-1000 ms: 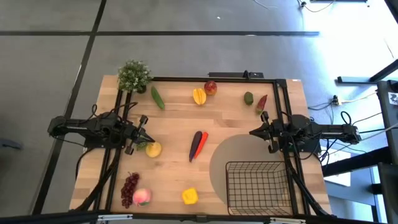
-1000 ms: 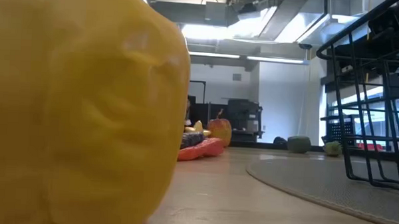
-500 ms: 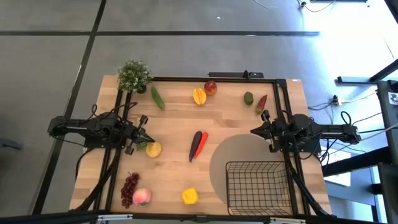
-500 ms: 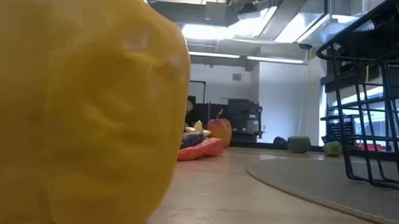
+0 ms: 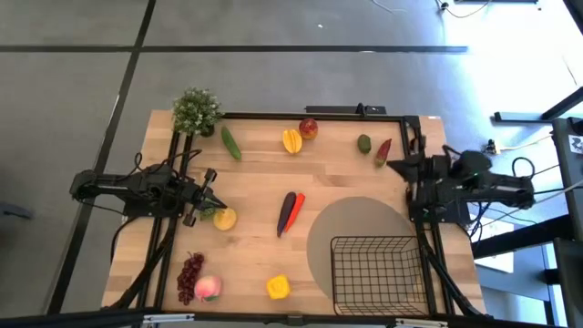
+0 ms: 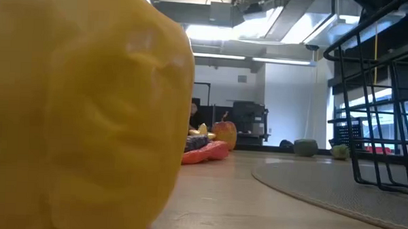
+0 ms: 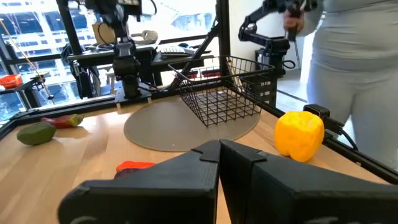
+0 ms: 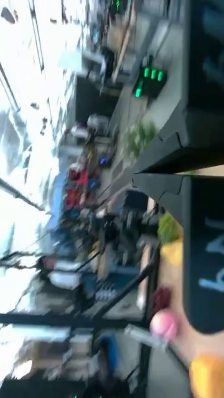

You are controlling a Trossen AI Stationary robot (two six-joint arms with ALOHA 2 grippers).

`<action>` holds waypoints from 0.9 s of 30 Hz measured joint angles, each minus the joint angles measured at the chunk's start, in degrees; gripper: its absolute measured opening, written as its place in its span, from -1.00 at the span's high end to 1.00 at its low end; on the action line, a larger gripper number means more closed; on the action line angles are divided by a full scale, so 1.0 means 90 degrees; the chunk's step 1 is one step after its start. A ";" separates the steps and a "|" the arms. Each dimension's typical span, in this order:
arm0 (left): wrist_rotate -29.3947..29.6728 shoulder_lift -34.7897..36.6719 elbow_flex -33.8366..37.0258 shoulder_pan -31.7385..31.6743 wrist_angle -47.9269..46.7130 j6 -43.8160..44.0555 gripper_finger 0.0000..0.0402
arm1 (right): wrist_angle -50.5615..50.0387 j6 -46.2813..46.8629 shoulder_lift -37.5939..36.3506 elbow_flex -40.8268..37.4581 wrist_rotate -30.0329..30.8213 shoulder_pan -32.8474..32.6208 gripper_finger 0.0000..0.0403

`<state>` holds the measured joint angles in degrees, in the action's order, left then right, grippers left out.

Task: Build produce basket
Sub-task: Put the green lime into the wire basket

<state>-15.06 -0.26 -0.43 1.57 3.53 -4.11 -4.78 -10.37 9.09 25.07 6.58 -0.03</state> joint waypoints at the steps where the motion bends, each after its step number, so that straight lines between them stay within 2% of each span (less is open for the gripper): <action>1: 0.0002 0.0000 0.0000 0.0000 -0.0001 0.0000 1.00 | -0.0154 -0.0027 0.0208 0.0282 0.0133 0.0000 1.00; 5: -0.0001 0.0001 0.0000 0.0002 0.0000 0.0002 1.00 | -0.0606 0.0015 0.1209 0.1468 0.0829 0.0002 1.00; 9: 0.0001 0.0001 0.0000 0.0002 -0.0002 0.0001 1.00 | -0.1834 0.0771 0.2451 0.2725 0.1375 0.0004 1.00; 18: -0.0001 0.0001 0.0000 0.0002 -0.0001 0.0000 1.00 | -0.5655 0.3539 0.4867 0.5511 0.1452 0.0004 1.00; 22: -0.0001 0.0001 0.0002 0.0000 0.0000 0.0000 1.00 | -0.7052 0.3910 0.5599 0.6367 0.1441 0.0002 1.00; 27: 0.0001 0.0001 0.0000 0.0001 0.0000 -0.0001 1.00 | -0.8189 0.4309 0.6187 0.6950 0.1396 0.0107 1.00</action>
<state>-15.06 -0.25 -0.43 1.58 3.53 -4.12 -78.48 28.40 64.77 87.63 19.14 0.93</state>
